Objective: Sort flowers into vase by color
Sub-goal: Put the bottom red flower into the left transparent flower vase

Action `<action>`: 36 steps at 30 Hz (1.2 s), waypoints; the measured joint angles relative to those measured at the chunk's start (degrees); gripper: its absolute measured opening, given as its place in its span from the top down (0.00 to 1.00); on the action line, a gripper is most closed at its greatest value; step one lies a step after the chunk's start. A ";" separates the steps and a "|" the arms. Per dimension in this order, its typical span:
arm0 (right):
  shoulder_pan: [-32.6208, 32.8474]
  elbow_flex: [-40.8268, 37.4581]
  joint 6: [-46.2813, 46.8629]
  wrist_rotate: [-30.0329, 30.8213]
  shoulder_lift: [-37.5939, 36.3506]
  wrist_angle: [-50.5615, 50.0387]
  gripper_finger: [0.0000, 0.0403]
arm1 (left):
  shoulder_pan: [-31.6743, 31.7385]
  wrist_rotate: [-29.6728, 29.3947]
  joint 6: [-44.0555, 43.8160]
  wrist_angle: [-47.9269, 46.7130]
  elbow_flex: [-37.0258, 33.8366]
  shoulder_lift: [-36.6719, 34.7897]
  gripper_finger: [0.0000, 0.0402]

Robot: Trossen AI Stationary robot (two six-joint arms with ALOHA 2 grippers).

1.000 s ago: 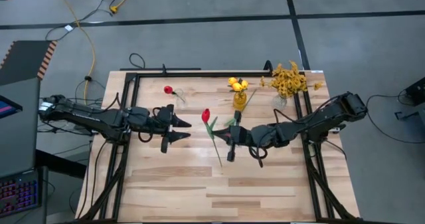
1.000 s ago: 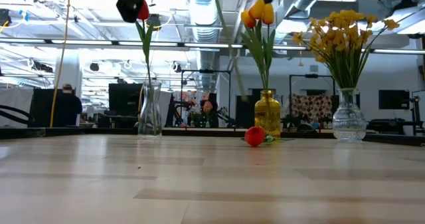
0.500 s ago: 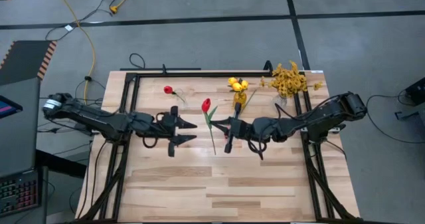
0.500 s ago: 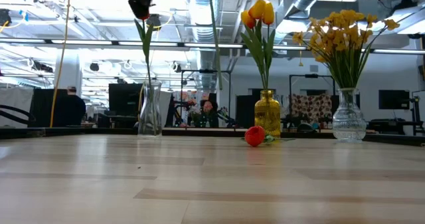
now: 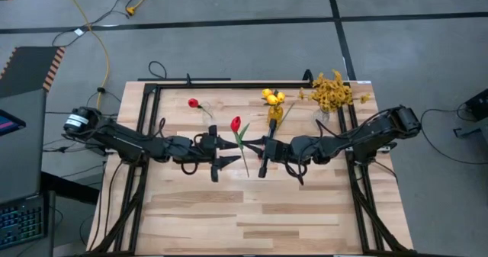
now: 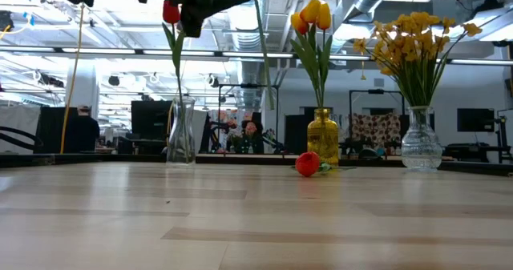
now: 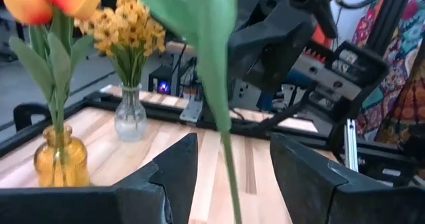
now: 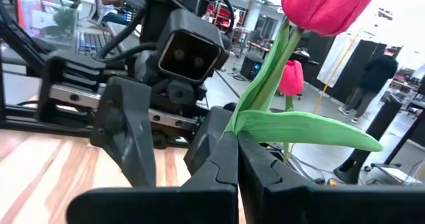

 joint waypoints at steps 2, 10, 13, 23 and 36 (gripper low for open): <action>0.06 0.00 -0.86 0.02 0.00 0.02 0.94 | 0.03 0.00 0.55 2.15 0.00 0.80 0.56; 0.37 0.02 -1.30 -0.12 0.00 0.61 0.94 | 0.42 -0.25 0.76 4.41 0.02 2.01 0.56; 0.32 0.02 -1.45 -1.46 0.00 0.61 0.94 | 0.59 -0.32 0.74 4.88 0.02 2.01 0.56; 0.35 0.02 -1.45 -3.17 0.00 1.27 0.94 | 0.69 -0.01 0.78 5.05 0.02 1.99 0.60; 0.33 0.02 -1.24 -3.20 0.00 2.24 0.94 | 0.69 0.97 0.80 5.03 0.02 1.99 0.92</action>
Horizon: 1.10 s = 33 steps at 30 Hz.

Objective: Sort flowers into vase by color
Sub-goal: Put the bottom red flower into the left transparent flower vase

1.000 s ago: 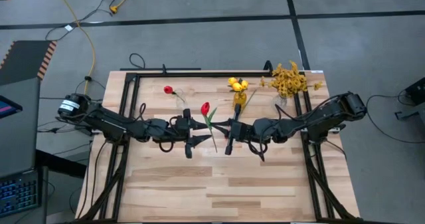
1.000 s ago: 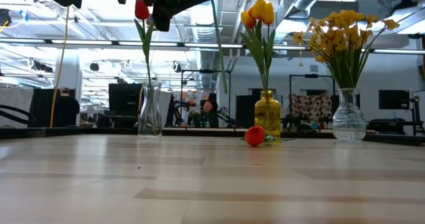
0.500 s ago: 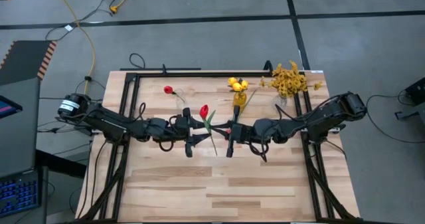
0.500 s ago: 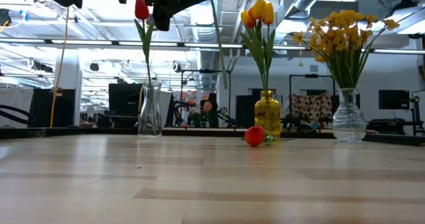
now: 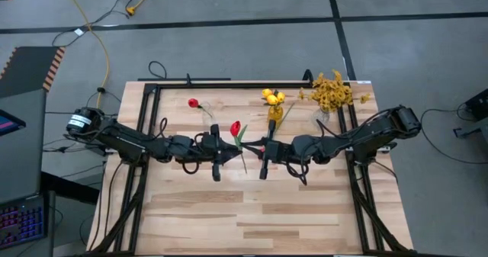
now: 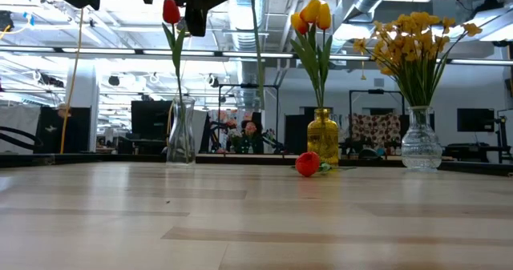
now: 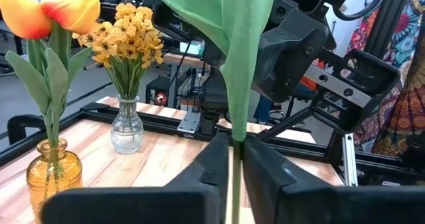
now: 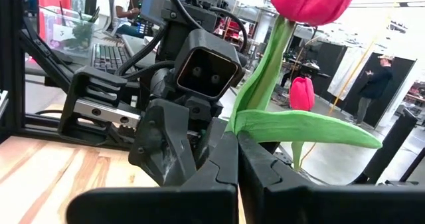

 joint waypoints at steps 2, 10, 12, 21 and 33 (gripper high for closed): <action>0.00 0.00 0.01 0.00 0.00 -0.01 0.94 | 0.00 -0.01 0.02 0.00 0.00 0.00 0.97; 0.00 0.00 0.98 0.00 0.00 -0.08 0.93 | 0.00 -0.01 0.04 0.00 0.00 0.00 0.99; 0.00 0.00 2.06 0.00 0.00 -0.10 0.91 | 0.00 -0.01 0.05 0.00 0.00 0.00 1.00; -0.04 0.00 7.51 0.00 0.00 -0.15 0.80 | -0.02 -0.44 0.07 0.00 0.00 -0.04 1.00; 0.04 0.00 7.57 0.32 0.00 -0.79 0.48 | 0.00 -1.19 4.09 -2.92 0.00 -5.62 1.00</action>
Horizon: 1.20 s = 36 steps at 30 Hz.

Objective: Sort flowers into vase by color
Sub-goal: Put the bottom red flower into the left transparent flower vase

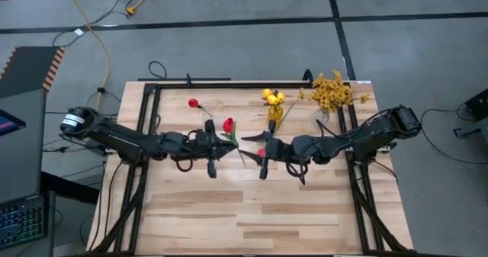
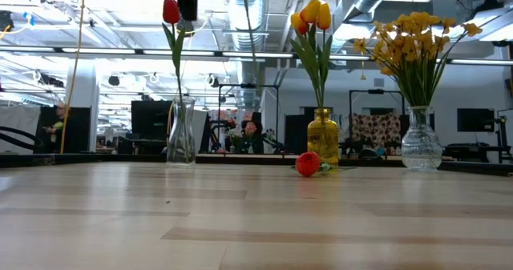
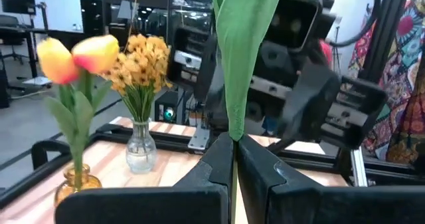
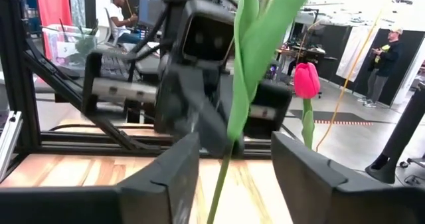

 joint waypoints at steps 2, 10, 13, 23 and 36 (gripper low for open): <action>0.00 0.00 0.00 0.10 0.00 -0.74 0.44 | -0.01 -1.10 0.02 -3.49 0.00 -2.82 1.00; 0.00 0.00 2.26 0.31 -0.02 -4.15 0.42 | -0.04 -8.96 3.81 -19.04 0.00 -15.51 1.00; -0.18 0.00 3.74 0.33 -0.02 -5.40 0.42 | -0.02 -12.88 8.26 -20.38 0.00 -19.45 1.00; -0.90 0.00 7.75 0.36 -0.02 -10.55 0.42 | 0.00 -19.25 20.49 -20.66 0.02 -28.50 1.00; -0.92 0.00 8.07 0.34 -0.02 -12.01 0.42 | 0.80 -20.06 31.50 -9.52 0.02 -36.22 1.00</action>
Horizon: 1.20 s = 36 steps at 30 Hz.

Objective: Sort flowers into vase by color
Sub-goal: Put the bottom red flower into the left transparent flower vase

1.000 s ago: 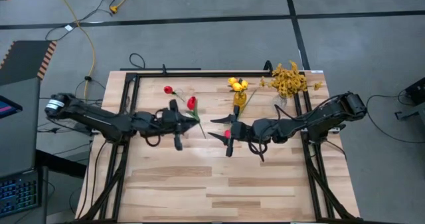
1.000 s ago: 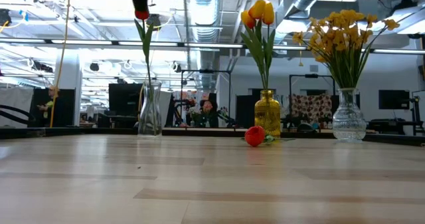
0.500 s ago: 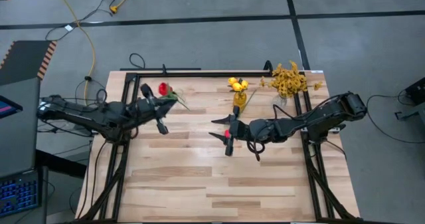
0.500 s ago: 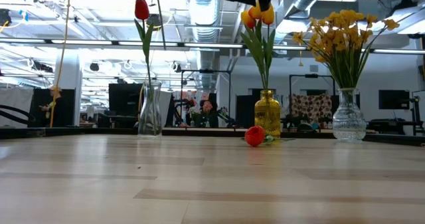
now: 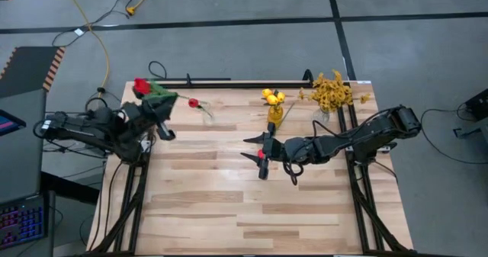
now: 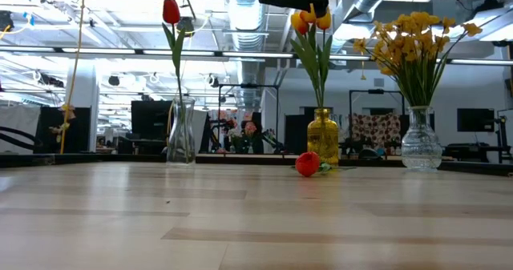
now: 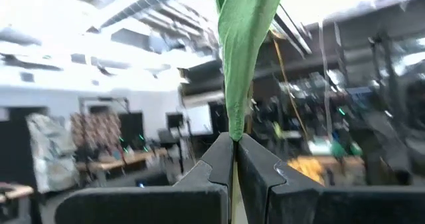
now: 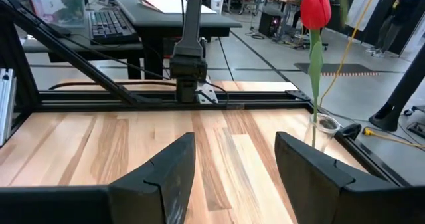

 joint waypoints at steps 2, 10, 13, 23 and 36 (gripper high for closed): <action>-0.02 0.00 -0.01 0.00 0.00 0.00 0.42 | 1.18 0.09 1.96 2.98 0.00 -0.08 1.00; -0.02 0.00 -0.11 0.00 0.00 -0.01 0.42 | 11.59 1.30 2.86 2.75 0.06 0.03 1.00; 0.00 0.00 -0.10 0.00 0.00 0.00 0.42 | 17.21 5.20 -0.64 -2.35 1.27 0.03 1.00; 0.00 0.00 -0.09 0.00 0.00 0.00 0.42 | 40.78 29.72 -15.72 -18.01 6.04 3.49 1.00; 0.00 0.00 0.00 -0.02 0.00 -1.00 0.42 | 57.43 56.93 -29.58 -21.33 6.15 15.04 1.00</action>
